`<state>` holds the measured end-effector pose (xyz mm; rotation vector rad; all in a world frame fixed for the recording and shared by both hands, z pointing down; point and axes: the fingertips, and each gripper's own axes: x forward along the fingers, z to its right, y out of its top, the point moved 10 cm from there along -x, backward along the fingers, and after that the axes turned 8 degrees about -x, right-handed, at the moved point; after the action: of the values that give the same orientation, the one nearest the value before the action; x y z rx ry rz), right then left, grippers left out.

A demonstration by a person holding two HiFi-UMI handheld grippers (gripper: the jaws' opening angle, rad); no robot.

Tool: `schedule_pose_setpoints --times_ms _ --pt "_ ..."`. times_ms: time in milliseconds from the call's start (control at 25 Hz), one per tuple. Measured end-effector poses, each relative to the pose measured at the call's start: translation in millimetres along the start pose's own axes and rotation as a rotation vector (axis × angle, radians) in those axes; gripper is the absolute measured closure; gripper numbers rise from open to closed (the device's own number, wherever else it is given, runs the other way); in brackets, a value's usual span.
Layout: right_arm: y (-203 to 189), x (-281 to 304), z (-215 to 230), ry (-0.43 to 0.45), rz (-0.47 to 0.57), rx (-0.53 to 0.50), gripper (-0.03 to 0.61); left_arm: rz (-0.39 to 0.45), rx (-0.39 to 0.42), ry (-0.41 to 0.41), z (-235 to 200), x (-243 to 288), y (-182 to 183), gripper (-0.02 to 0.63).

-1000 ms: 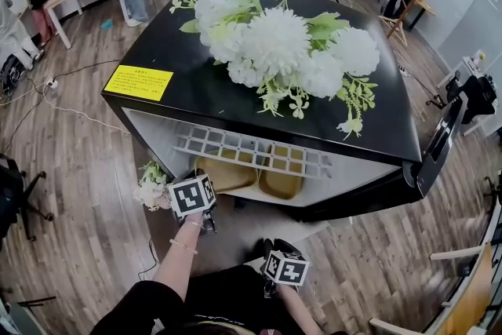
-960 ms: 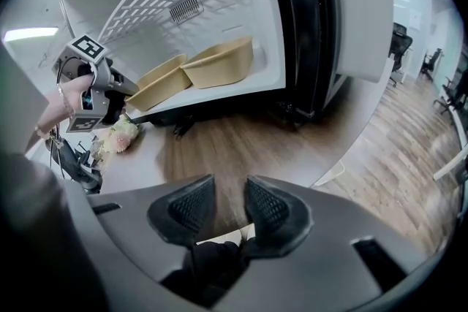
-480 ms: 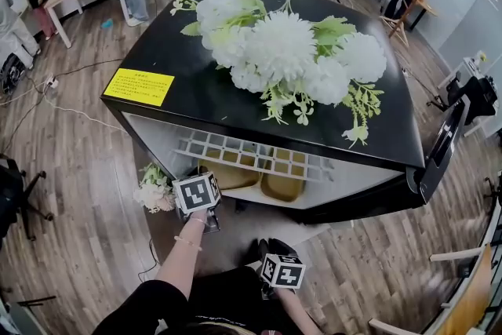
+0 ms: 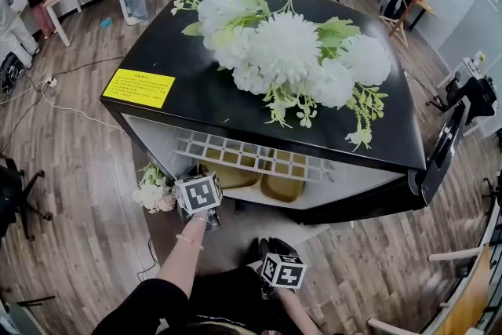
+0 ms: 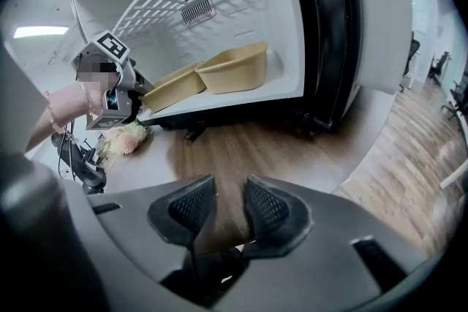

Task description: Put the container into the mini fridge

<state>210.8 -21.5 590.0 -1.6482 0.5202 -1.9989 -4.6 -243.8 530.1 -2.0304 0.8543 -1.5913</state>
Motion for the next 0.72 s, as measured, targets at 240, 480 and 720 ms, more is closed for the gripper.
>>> schedule_pose_setpoints --times_ms 240,480,720 --pt "0.2 -0.7 1.1 -0.003 0.0 0.005 0.436 0.025 -0.011 -0.023 1.3 1.0 -0.3 0.588" --pt "0.2 -1.8 2.9 -0.006 0.005 0.011 0.436 0.042 -0.021 -0.042 4.0 -1.0 -0.8 0.531" --pt "0.6 -4.6 2.6 0.003 0.02 0.019 0.436 0.091 -0.041 -0.05 5.1 -10.5 -2.1 0.482"
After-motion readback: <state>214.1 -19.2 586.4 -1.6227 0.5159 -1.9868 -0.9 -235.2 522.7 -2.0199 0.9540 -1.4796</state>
